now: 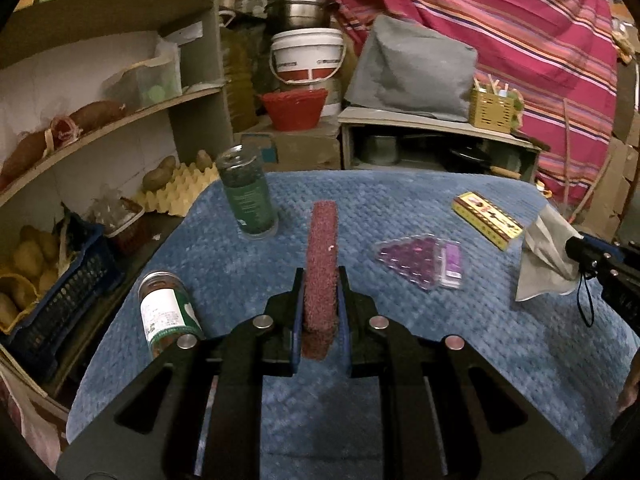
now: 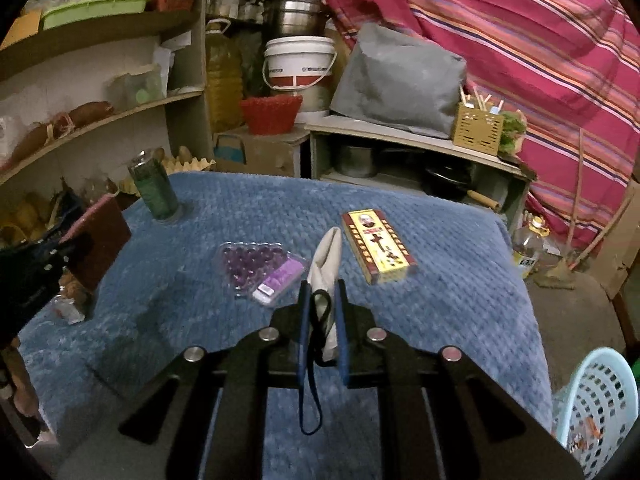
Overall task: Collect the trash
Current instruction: 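Carry the pad and pouch over the basket and open both tools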
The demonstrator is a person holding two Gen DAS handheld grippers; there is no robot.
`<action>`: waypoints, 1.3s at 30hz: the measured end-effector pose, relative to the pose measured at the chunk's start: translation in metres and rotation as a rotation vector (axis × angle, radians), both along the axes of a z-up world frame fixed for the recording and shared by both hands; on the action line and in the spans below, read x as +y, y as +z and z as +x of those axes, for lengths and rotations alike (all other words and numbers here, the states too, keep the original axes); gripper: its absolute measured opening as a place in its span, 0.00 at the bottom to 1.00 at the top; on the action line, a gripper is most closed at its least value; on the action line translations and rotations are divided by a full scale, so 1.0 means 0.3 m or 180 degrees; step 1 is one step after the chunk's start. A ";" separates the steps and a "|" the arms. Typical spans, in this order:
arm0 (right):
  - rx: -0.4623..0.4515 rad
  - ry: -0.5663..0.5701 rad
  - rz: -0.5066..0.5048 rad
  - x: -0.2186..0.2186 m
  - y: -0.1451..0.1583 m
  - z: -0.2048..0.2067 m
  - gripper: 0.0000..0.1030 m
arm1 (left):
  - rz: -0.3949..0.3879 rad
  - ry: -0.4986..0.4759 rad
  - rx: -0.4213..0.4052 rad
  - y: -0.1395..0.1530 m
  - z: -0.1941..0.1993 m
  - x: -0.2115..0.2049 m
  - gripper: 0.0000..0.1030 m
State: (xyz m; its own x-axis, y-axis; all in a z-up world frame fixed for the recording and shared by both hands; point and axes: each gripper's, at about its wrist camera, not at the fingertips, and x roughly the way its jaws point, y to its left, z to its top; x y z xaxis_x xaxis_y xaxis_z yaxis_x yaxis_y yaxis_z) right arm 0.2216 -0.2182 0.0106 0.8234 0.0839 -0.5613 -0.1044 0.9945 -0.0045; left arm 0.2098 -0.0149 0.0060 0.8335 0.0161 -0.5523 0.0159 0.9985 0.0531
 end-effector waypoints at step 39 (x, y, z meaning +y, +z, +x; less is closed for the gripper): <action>-0.0064 -0.1636 0.0068 -1.121 0.032 -0.548 0.11 | -0.0157 -0.1837 0.0022 0.011 -0.228 -1.246 0.13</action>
State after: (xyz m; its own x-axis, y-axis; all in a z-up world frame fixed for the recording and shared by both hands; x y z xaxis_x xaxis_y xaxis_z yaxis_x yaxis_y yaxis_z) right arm 0.0572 -0.5543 0.0201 0.7719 -0.3233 -0.5474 0.3978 0.9173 0.0193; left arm 0.1416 -0.3887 0.0095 0.6962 -0.4658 -0.5463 0.5587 0.8294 0.0048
